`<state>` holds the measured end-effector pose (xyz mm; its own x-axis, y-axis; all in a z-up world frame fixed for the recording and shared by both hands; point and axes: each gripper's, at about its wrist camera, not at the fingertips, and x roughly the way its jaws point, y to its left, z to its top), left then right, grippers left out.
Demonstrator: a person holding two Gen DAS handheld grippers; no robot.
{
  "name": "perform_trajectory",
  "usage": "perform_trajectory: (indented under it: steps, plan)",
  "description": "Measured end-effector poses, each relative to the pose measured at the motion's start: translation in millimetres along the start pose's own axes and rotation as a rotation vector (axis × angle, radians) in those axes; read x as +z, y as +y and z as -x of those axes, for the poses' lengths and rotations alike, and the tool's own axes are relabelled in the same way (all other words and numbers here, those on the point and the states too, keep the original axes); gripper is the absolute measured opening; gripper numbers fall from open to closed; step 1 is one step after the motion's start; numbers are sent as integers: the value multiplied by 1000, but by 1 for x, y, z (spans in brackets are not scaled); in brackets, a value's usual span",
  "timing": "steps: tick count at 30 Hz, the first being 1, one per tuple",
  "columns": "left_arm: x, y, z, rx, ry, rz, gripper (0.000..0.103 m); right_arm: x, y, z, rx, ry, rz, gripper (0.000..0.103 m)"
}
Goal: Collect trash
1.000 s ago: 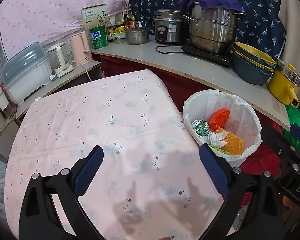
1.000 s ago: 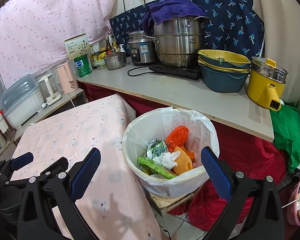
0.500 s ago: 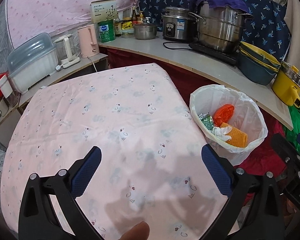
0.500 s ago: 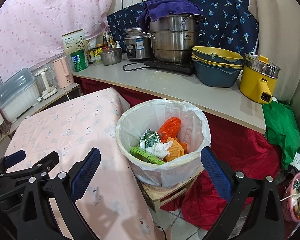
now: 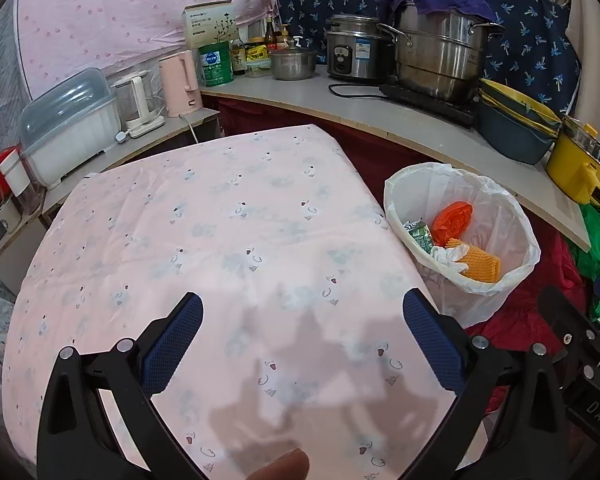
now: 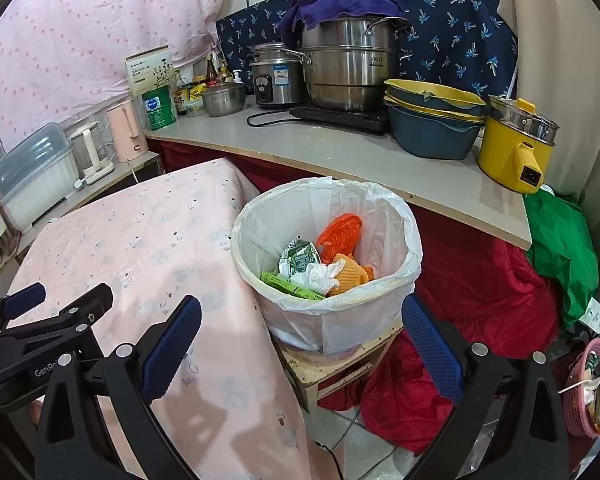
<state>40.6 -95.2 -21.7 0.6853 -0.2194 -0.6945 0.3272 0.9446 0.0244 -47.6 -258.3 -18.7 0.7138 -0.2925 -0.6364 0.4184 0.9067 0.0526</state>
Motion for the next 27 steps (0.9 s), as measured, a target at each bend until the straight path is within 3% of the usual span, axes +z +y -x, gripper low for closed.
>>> perform_trajectory:
  steps: [27]
  plan:
    - [3,-14,-7,16,-9,-20,96,-6,0,-13,7,23,8,97]
